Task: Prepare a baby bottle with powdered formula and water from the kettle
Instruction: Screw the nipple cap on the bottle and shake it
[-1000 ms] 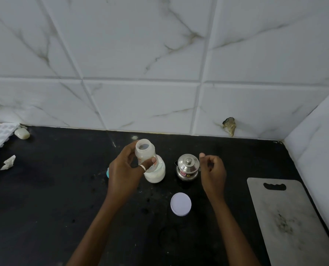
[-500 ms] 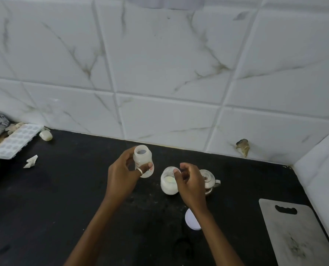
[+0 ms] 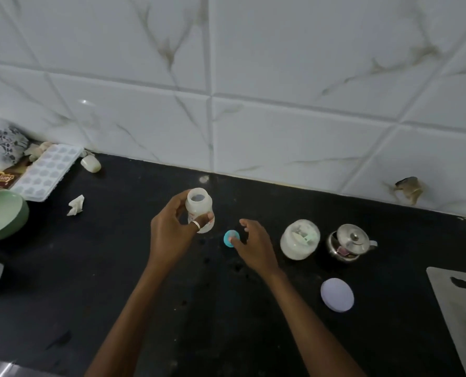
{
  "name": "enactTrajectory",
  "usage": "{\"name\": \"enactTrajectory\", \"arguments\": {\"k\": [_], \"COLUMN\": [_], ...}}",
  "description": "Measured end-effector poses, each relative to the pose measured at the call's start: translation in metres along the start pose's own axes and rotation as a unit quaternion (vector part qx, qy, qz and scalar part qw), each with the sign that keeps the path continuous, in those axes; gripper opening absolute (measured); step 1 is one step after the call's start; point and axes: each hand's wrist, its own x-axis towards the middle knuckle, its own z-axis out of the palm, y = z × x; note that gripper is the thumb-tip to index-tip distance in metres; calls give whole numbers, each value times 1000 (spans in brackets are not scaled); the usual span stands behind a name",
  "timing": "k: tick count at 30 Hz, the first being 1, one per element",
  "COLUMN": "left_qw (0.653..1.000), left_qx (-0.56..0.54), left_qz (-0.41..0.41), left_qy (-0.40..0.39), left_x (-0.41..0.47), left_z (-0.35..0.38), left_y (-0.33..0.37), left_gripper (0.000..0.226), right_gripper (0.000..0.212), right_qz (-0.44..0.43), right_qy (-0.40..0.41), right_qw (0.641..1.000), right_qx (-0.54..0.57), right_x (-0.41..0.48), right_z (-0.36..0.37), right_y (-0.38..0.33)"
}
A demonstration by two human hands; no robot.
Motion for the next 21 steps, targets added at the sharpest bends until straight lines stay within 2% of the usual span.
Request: {"name": "enactTrajectory", "arguments": {"k": [3, 7, 16, 21], "left_qw": [1000, 1000, 999, 999], "left_qx": [7, 4, -8, -5], "left_qz": [-13, -26, -34, -31], "left_qy": [-5, -12, -19, -12], "left_x": [6, 13, 17, 14], "left_z": [-8, -12, -10, -7], "left_y": [-18, -34, -42, -38], "left_gripper": [59, 59, 57, 58], "right_gripper": [68, 73, 51, 49], "right_qz": [33, 55, 34, 27], "right_qy": [-44, -68, -60, -48], "right_qw": [998, 996, 996, 997], "right_qx": [-22, -27, -57, -48], "right_x": [12, 20, 20, 19], "right_z": [11, 20, 30, 19], "right_y": [1, 6, 10, 8]}}
